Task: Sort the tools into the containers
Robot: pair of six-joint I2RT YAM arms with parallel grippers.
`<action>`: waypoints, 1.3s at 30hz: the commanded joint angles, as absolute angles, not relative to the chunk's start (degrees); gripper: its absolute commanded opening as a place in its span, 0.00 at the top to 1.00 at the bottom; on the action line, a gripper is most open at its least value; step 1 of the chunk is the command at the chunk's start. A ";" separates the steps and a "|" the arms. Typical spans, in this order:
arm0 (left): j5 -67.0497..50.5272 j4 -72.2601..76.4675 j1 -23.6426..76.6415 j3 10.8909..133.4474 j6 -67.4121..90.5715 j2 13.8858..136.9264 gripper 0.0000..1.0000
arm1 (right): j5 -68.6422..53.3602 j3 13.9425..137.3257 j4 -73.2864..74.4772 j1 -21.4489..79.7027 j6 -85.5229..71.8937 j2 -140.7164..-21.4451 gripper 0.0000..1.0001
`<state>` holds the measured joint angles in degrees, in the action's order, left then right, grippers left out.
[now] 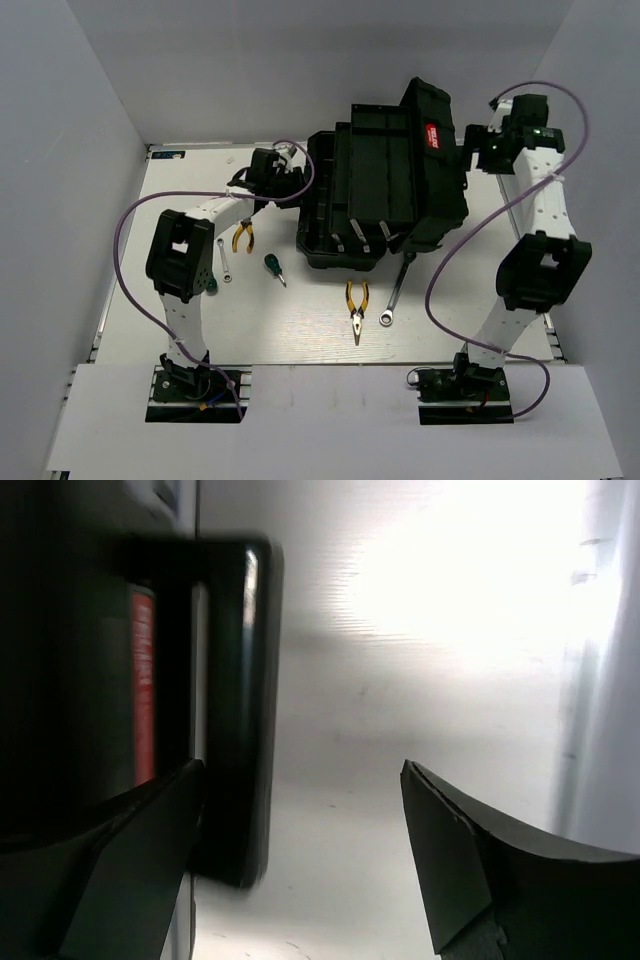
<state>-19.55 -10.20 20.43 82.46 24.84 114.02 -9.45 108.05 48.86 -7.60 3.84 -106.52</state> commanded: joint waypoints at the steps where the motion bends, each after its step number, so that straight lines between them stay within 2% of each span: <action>1: -14.68 -12.75 16.26 82.27 24.95 112.94 0.55 | 0.62 109.00 38.59 -12.83 6.07 -91.61 0.17; 5: -15.81 -12.74 16.26 82.27 25.57 112.94 0.55 | -0.88 107.32 37.79 -12.83 6.76 -87.11 0.18; 10: -16.34 -12.22 16.26 82.27 26.19 112.94 0.53 | 1.32 107.14 39.11 -13.18 8.52 -86.92 0.10; 12: -16.35 -12.22 16.26 82.27 26.71 112.94 0.53 | 0.62 104.78 39.73 -13.36 8.79 -85.87 0.10; 23: -18.46 -6.77 17.92 79.37 34.09 114.17 0.56 | -12.98 93.87 41.22 -13.27 6.68 -76.82 0.10; 28: -17.93 -3.34 19.24 78.13 40.42 114.70 0.60 | -20.29 88.00 44.03 -13.27 6.50 -72.52 0.12; 34: -16.70 -1.32 21.18 79.27 44.65 115.92 0.65 | -31.89 82.37 48.77 -12.92 8.78 -67.95 0.24; 39: -15.39 -1.85 22.93 82.09 45.70 117.07 0.65 | -33.58 76.47 49.83 -12.83 10.02 -64.87 0.27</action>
